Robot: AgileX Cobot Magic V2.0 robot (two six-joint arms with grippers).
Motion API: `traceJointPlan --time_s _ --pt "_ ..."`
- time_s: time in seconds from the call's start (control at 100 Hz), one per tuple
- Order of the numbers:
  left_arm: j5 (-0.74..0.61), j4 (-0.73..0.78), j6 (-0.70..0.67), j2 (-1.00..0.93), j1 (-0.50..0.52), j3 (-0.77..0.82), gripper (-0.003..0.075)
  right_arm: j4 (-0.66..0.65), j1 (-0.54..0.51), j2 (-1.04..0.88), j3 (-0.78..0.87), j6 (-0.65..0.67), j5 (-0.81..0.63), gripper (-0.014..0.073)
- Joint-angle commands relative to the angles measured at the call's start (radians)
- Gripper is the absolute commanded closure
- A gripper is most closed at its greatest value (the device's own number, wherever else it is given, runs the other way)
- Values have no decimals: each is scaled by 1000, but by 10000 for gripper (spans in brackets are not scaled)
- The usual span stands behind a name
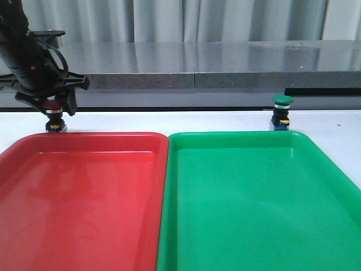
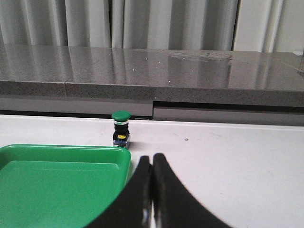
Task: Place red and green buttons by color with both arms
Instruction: 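Lower the left gripper over the red-capped button and close on it, then lift the red-capped button with the left gripper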
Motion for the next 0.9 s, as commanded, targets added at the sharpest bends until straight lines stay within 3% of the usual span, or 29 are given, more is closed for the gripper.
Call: traceJointPlan --time_s 0.0,0.07,0.17,0.63,0.89 --pt "-56 -3 -8 -58 -1 -31 526 2 -6 -17 -16 -1 -91 660" --pt "-51 -3 -8 -58 -1 -38 598 2 -6 -17 -16 -1 -91 660" --pt "-22 -3 -8 -66 -1 -59 643 2 -6 -17 -16 -1 -91 660" --pt "109 -156 -8 -293 -23 -49 645 2 -6 -17 -16 -1 -91 660" --pt "-9 -196 -8 -427 -107 187 645 2 -6 -17 -16 -1 -91 660"
